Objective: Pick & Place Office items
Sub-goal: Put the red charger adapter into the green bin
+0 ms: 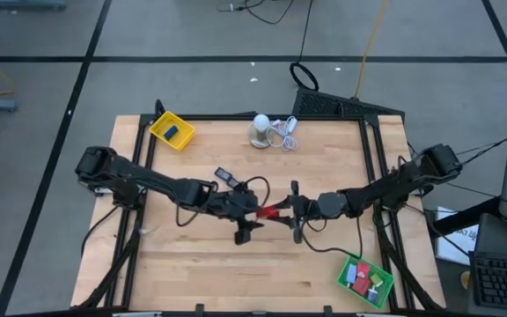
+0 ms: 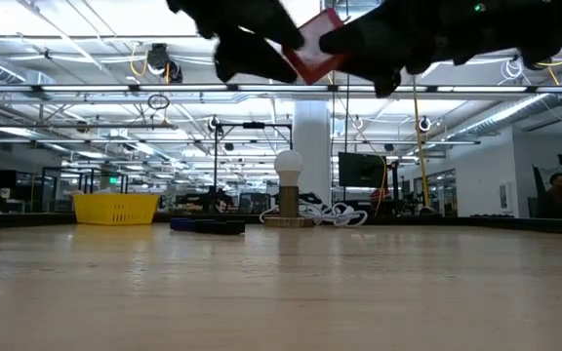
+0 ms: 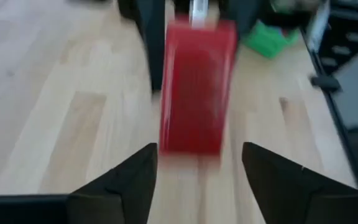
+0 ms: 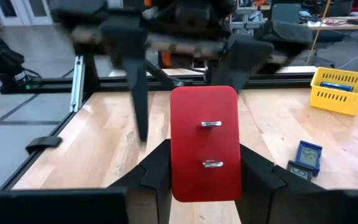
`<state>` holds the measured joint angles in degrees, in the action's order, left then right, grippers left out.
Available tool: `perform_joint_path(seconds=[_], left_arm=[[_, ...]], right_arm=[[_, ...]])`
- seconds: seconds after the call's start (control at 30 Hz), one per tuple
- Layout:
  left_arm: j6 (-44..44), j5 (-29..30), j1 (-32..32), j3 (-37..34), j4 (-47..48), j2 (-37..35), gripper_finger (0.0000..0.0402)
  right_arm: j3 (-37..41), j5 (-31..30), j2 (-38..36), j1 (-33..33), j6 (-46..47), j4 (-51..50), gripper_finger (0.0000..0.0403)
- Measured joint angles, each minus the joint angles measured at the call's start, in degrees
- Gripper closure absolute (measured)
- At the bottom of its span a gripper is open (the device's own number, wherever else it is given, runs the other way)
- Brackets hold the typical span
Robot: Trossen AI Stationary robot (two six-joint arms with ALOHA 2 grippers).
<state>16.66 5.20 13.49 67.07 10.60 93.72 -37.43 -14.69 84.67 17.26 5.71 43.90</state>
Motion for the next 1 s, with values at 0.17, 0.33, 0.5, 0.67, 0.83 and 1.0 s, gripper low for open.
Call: perform_joint_path(seconds=[0.17,0.33,0.5,0.67,0.83,1.0], left_arm=[[-1.13,-0.10,0.63,0.00,7.87,-7.16,0.0139],[-6.22,7.76,4.31,-0.58,8.80,-14.99,0.0124],[-11.14,14.67,7.57,-7.34,1.62,-20.69,0.0118],[-10.84,15.87,6.31,-21.63,-11.29,-27.60,0.0122],[-7.58,15.96,2.86,-34.38,-21.10,-37.63,0.0128],[-6.97,16.01,0.12,-43.88,-27.67,-47.65,0.0119]], right_arm=[[0.06,-0.29,-6.10,2.59,-0.42,-5.65,0.0291],[0.00,-0.11,-12.26,7.66,-3.80,-9.74,0.0291],[0.02,-0.15,-15.35,12.05,-7.85,-10.69,0.0291],[0.02,-0.22,-16.09,14.19,-8.37,-11.15,0.0291],[0.02,0.15,-16.20,17.58,-5.08,-11.42,0.0291],[-3.36,7.40,-16.92,22.53,5.63,-20.23,0.0291]])
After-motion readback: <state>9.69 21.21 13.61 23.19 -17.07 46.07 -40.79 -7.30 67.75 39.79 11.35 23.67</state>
